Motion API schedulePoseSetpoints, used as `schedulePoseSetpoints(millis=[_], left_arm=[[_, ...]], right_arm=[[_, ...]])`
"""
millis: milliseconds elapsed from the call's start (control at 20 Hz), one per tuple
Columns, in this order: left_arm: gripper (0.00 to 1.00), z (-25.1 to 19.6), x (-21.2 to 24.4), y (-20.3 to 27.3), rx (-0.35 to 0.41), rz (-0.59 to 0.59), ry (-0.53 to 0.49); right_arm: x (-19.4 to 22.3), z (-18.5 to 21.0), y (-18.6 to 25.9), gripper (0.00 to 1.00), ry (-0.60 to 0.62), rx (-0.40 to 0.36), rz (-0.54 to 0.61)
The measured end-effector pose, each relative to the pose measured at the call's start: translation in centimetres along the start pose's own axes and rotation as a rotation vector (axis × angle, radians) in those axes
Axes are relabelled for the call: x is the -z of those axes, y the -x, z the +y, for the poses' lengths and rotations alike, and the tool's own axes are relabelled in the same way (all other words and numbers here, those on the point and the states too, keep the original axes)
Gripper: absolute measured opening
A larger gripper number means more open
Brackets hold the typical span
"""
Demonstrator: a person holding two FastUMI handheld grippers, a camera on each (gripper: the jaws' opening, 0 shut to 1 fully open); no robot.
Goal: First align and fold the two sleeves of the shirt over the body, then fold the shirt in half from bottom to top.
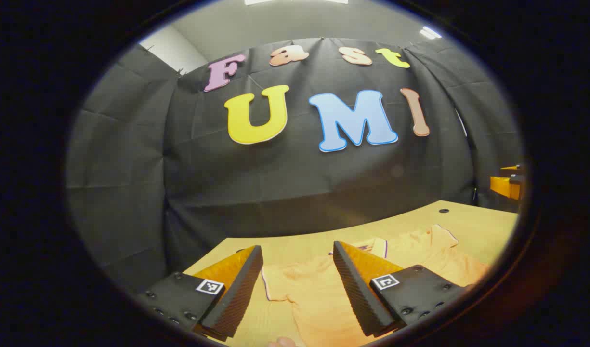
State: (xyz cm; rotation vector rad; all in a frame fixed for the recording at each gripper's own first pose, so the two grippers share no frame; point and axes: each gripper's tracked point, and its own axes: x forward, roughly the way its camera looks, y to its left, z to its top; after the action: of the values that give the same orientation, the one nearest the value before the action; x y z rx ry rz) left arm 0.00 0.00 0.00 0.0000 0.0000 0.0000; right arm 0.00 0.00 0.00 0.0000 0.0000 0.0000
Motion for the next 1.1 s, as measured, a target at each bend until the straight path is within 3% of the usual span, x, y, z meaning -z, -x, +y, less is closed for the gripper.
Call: schedulePoseSetpoints(millis=[200,300,400,750,900,1100], left_arm=[[1.00,1.8,0.3,-0.3,-0.032,0.013,-0.008],[0.95,2.3,0.5,-0.5,-0.040,0.014,-0.008],[1.00,2.4,0.5,-0.5,-0.039,0.019,-0.008],[1.00,2.9,1.0,-1.0,-0.041,0.034,-0.002],[0.96,3.0,1.2,-1.0,-0.041,0.039,-0.001],[1.00,3.2,1.3,-1.0,-0.037,0.042,0.002]], right_arm=[[0.0,0.8,-1.3,0.98,0.008,-0.021,0.012],[0.1,1.1,-1.7,0.98,0.009,-0.030,0.017],[0.3,1.4,-2.4,0.98,0.009,-0.037,0.031],[1.7,1.6,-4.3,0.98,0.005,-0.042,0.074],[3.1,1.8,-5.9,0.98,0.002,-0.039,0.118],[6.0,2.3,-8.8,0.98,-0.017,-0.046,0.210]])
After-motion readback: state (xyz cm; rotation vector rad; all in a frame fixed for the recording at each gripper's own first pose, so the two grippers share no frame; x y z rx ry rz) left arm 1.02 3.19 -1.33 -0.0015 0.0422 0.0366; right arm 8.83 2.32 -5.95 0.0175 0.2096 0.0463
